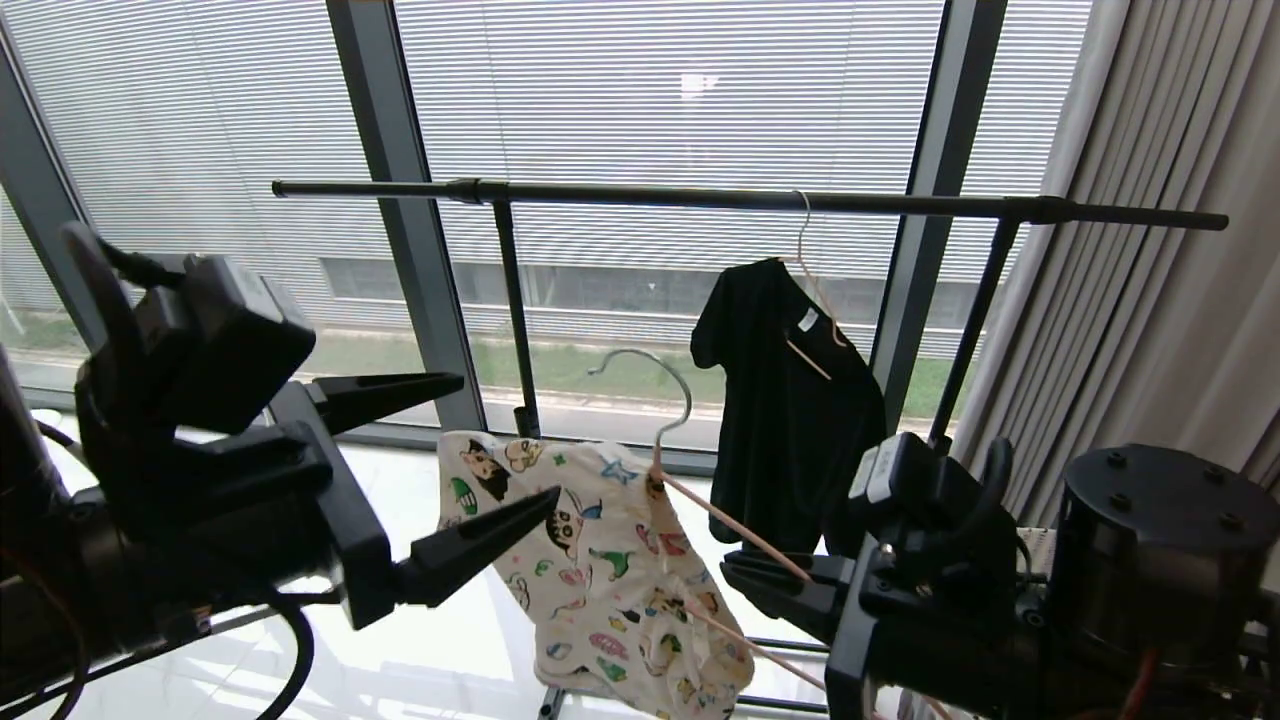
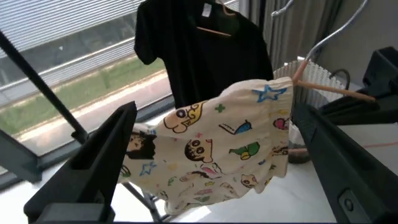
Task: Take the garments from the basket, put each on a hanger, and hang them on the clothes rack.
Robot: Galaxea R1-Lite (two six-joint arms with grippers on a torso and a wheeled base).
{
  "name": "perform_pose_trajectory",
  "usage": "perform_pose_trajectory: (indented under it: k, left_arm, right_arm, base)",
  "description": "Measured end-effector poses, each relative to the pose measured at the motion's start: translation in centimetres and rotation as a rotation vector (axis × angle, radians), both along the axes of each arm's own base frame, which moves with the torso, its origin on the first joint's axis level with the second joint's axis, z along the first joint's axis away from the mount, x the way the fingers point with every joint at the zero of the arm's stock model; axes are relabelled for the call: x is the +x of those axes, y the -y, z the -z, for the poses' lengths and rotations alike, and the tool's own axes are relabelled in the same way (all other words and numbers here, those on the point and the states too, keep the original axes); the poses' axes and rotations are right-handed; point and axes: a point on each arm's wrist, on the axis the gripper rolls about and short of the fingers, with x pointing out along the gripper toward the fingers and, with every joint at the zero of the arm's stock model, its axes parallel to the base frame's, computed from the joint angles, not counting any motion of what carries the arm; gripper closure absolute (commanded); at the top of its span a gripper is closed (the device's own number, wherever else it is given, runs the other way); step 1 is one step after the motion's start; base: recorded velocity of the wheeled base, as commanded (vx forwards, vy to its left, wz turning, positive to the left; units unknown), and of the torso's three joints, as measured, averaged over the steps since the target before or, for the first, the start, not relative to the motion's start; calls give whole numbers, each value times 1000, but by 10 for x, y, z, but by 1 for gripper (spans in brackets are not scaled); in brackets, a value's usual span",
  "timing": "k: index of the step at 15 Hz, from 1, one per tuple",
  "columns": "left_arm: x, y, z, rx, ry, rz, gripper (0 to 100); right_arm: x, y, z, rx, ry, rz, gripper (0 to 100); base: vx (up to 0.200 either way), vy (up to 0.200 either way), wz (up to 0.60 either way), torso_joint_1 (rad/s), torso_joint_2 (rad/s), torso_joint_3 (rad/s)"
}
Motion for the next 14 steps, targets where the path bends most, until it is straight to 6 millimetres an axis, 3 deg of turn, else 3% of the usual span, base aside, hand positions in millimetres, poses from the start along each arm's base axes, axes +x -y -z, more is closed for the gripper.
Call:
perform_pose_trajectory:
  k: [5, 14]
  left_arm:
    - [-21, -8, 23, 60, 17, 192, 0]
    - [-50, -5, 75, 171, -106, 342, 0]
  right_arm:
    - [-25, 22, 15, -60, 21, -194, 100]
    - [-52, 18, 21, -83, 28, -330, 100]
  base:
    - [0, 0, 0, 0, 0, 0]
    - [0, 0, 0, 0, 0, 0]
